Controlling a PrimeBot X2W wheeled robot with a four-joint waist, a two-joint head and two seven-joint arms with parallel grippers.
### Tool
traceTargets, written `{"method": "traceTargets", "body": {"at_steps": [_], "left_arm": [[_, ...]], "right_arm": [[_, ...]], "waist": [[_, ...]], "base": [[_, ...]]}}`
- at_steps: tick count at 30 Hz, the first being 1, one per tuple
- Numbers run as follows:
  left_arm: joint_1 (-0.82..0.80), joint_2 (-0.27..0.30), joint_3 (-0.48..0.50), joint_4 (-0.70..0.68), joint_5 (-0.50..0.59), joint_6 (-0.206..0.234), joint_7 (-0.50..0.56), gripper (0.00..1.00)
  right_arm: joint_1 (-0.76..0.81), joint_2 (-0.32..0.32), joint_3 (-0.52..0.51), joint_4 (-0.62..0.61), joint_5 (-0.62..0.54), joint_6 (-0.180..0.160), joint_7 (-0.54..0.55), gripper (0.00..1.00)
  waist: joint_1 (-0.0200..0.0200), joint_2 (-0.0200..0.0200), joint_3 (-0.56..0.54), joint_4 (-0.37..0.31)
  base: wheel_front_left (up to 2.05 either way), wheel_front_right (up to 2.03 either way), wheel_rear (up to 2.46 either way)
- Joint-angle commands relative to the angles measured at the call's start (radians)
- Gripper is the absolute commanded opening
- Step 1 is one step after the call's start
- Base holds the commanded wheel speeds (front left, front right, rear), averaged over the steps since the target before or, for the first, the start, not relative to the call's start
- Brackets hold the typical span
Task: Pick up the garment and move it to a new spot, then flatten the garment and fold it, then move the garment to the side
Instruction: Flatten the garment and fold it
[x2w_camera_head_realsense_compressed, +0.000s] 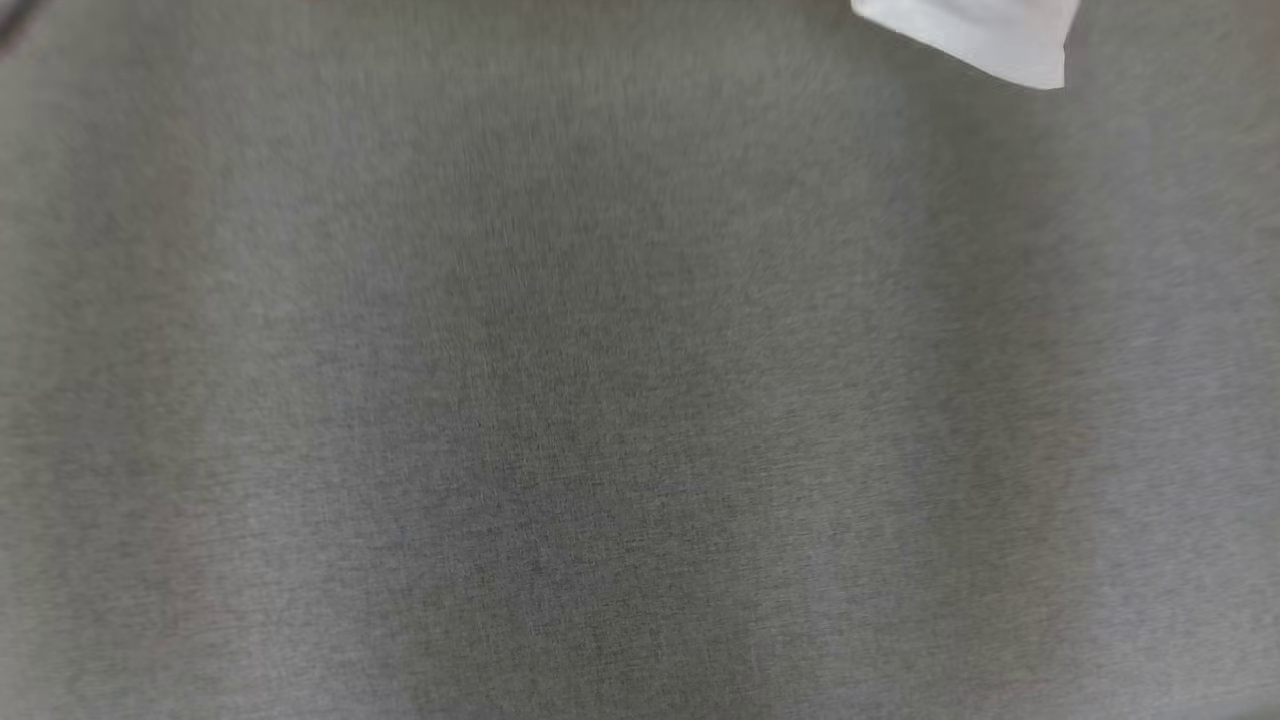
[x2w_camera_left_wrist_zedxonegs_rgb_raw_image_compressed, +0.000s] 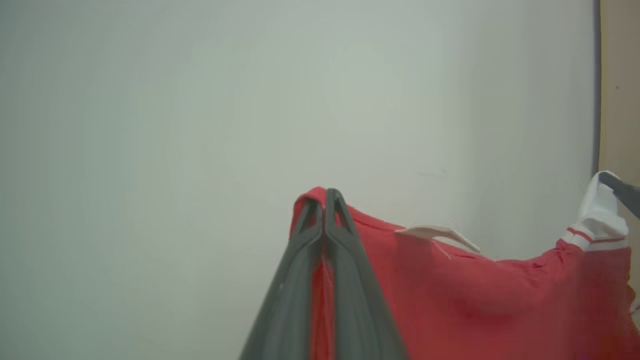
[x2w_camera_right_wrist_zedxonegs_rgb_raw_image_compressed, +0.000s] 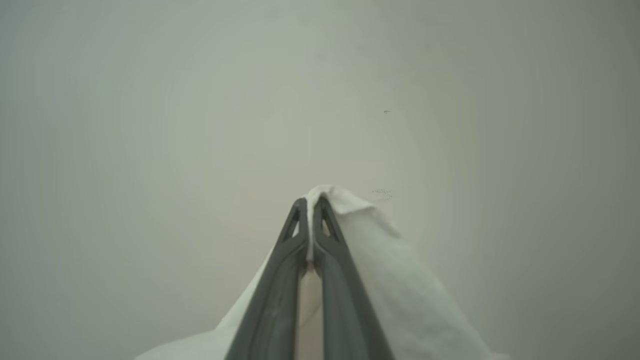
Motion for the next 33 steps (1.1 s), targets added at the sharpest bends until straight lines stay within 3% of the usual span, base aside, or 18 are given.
{"method": "traceTargets", "body": {"at_steps": [1, 3, 8, 17, 28, 33], "left_arm": [[-0.067, -0.014, -0.016, 0.047, -0.003, 0.001, -0.017, 0.0], [-0.193, -0.035, -0.054, 0.126, -0.008, 0.001, -0.047, 0.0], [-0.329, -0.04, -0.121, 0.233, -0.008, 0.001, -0.071, 0.0], [-0.478, -0.024, -0.189, 0.353, -0.054, 0.001, -0.117, 0.0], [-0.415, 0.001, -0.244, 0.364, -0.164, 0.001, -0.193, 0.0], [-0.288, 0.054, -0.3, 0.292, -0.213, 0.001, -0.241, 0.0]], "right_arm": [[-0.072, 0.004, 0.003, 0.043, -0.033, -0.002, -0.019, 0.0], [-0.211, 0.017, -0.004, 0.131, -0.072, -0.002, -0.049, 0.0], [-0.382, 0.032, 0.002, 0.267, -0.128, -0.002, -0.081, 0.0], [-0.563, 0.06, 0.039, 0.414, -0.202, -0.002, -0.112, 0.0], [-0.504, 0.072, 0.116, 0.431, -0.181, -0.002, -0.124, 0.0], [-0.371, 0.077, 0.179, 0.365, -0.108, -0.002, -0.114, 0.0]], "waist": [[-0.0004, -0.0003, 0.204, 0.016], [-0.0004, -0.0003, 0.23, 0.022], [-0.0004, -0.0003, 0.259, 0.027], [-0.0004, -0.0003, 0.306, 0.033], [-0.0004, -0.0003, 0.338, 0.049], [-0.0004, -0.0003, 0.301, 0.053]], "base": [[0.0, 0.0, 0.0], [0.0, 0.0, 0.0], [0.0, 0.0, 0.0], [0.0, 0.0, 0.0], [0.0, 0.0, 0.0], [0.0, 0.0, 0.0]]}}
